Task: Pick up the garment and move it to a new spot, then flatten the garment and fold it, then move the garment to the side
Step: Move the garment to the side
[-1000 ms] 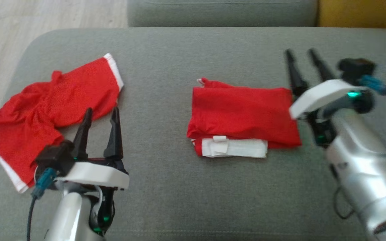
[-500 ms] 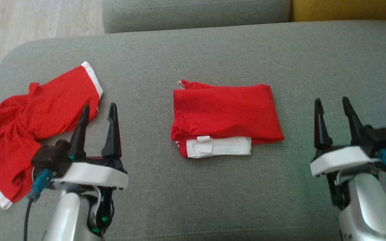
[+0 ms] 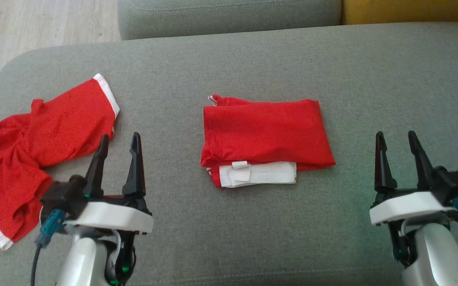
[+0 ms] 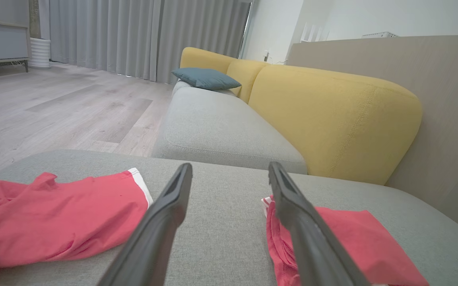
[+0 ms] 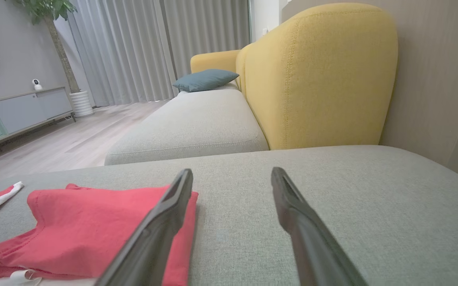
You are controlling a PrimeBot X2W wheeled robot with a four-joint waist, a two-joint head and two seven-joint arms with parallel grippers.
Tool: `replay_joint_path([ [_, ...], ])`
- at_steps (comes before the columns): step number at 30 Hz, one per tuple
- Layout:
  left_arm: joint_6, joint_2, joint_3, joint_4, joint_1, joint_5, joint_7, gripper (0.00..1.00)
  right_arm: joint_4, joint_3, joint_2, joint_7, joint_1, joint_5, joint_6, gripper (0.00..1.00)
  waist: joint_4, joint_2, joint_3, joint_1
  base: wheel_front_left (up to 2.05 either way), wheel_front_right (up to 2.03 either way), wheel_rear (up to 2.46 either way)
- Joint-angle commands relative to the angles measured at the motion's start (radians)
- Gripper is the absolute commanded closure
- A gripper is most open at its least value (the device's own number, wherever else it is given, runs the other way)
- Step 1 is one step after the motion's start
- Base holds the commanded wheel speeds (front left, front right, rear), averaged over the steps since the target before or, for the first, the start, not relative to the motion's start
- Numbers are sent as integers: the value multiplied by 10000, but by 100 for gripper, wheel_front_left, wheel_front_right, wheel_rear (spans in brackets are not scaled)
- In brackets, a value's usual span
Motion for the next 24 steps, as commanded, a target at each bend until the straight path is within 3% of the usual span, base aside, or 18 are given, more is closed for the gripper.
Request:
replay_joint_path([
  [1,11,127,268,-387,-201,133,-59,0,-352,255,-22,-108,-117,110,33,0,16,0,11,0,0,0,0],
  [11,-69,127,104,-340,-473,145,-59,0,-31,410,-21,-108,-562,6,33,0,337,0,563,0,0,0,0],
  [24,-311,127,-65,-172,-1098,116,-59,0,2588,433,-21,616,-2436,786,33,0,1284,0,1733,0,0,0,0],
])
